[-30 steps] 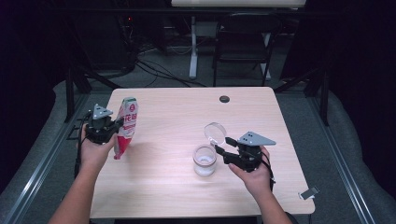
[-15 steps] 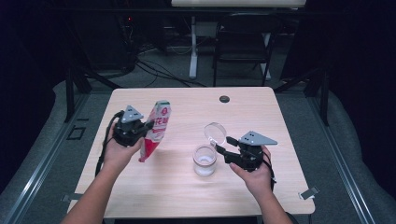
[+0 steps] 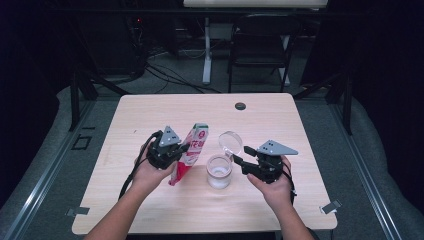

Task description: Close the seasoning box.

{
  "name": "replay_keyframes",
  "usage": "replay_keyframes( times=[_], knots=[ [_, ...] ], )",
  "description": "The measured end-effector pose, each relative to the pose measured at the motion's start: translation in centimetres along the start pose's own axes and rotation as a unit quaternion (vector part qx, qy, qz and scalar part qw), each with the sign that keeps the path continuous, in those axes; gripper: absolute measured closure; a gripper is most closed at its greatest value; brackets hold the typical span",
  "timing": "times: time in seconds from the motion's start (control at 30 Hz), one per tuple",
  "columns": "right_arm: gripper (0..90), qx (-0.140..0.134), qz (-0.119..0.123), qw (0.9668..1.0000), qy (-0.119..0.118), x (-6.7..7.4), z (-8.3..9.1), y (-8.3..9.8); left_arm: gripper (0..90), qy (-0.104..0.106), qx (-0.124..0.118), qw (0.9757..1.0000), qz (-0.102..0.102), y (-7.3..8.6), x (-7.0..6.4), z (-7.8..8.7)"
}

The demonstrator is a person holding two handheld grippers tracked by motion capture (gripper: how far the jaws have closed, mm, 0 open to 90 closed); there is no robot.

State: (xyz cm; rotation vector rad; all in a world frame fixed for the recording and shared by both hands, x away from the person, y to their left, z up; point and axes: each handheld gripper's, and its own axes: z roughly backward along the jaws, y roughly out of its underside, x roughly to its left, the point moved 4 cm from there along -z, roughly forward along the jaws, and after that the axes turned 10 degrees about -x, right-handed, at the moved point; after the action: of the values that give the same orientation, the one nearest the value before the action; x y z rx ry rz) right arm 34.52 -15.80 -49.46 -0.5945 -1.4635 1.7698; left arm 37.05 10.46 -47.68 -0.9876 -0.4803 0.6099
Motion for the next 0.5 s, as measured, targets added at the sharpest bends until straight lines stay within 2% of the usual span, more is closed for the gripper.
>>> replay_keyframes(
  times=[0.1, 0.2, 0.33, 0.43, 0.5],
  knots=[
    [47.0, -0.001, 0.005, 1.0, 0.003, 0.0, 0.0, 0.0, 90.0, 0.012, -0.008, 0.9998, 0.01, 0.5, -0.2, 0.4],
    [45.8, 0.001, 0.021, 0.9996, 0.016, 0.1, 0.0, -0.1, 90.0, 0.021, -0.012, 0.9995, 0.022, 1.3, -0.4, 0.9],
    [46.8, 0.003, 0.026, 0.9996, 0.015, 0.6, -0.1, -0.3, 90.0, 0.025, -0.019, 0.9988, 0.039, 2.4, -0.6, 1.7],
    [52.8, 0.017, 0.025, 0.9995, -0.008, 1.2, -0.2, -0.3, 90.0, 0.024, -0.024, 0.9984, 0.045, 3.2, -0.6, 2.3],
    [57.5, 0.026, 0.013, 0.999, -0.034, 1.6, -0.2, -0.3, 90.0, 0.021, -0.026, 0.9984, 0.046, 3.9, -0.6, 2.7]
  ],
)
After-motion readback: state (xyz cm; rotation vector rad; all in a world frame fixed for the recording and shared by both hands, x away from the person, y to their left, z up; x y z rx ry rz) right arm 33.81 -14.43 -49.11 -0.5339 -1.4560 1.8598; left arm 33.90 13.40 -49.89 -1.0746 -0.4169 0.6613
